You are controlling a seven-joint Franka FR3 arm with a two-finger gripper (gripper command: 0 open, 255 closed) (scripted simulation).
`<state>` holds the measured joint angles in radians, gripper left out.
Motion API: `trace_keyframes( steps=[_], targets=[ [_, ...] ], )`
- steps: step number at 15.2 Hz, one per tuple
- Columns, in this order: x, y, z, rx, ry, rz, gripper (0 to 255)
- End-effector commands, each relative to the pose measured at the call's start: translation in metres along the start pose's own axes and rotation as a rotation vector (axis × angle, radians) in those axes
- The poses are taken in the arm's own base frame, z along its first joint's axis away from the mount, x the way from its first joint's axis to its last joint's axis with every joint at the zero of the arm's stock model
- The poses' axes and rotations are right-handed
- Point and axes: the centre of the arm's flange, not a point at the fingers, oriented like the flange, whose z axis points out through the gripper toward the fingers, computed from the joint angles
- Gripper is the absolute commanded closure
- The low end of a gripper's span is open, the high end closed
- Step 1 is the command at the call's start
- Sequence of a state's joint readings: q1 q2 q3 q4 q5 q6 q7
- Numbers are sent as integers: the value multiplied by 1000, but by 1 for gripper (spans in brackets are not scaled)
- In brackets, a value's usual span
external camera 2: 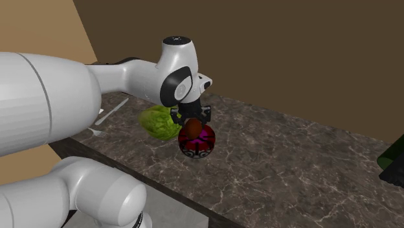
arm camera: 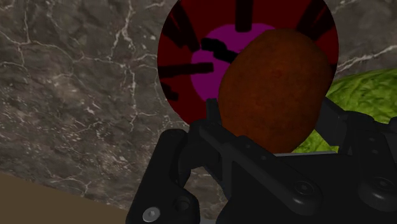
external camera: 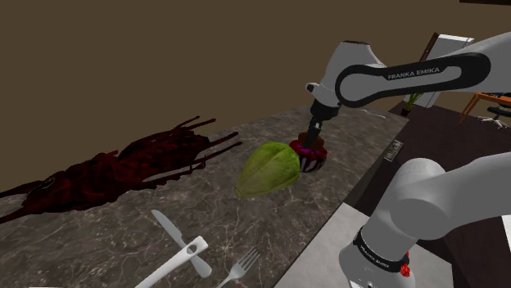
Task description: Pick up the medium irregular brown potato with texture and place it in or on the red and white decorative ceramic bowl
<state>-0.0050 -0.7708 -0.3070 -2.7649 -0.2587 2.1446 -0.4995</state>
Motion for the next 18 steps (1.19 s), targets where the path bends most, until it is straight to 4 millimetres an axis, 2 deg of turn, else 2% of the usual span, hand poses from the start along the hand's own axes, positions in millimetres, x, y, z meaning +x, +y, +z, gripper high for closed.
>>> trace_keyframes(
  steps=[1, 2, 7, 11, 18],
  targets=[
    [0, 0, 0, 0, 0, 0, 255],
    [0, 0, 0, 0, 0, 0, 0],
    [0, 0, 0, 0, 0, 0, 0],
    [0, 0, -50, 0, 0, 0, 0],
    [0, 0, -50, 0, 0, 0, 0]
  ],
)
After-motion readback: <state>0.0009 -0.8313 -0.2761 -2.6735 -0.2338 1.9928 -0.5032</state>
